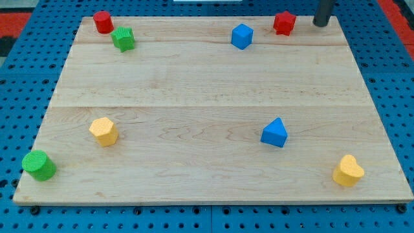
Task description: Push the red star diagonally top right to the blue triangle
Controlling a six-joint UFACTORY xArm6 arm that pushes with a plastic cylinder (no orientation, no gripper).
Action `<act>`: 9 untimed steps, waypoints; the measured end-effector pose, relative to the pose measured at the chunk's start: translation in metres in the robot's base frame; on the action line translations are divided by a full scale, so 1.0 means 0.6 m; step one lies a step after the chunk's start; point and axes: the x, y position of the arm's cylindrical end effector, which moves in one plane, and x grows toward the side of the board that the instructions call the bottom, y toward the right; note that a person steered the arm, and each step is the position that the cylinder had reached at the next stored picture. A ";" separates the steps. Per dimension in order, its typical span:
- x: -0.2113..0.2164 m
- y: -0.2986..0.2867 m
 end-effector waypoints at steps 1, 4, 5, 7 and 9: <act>-0.001 -0.073; 0.035 -0.215; 0.035 -0.214; 0.114 -0.161; 0.171 -0.161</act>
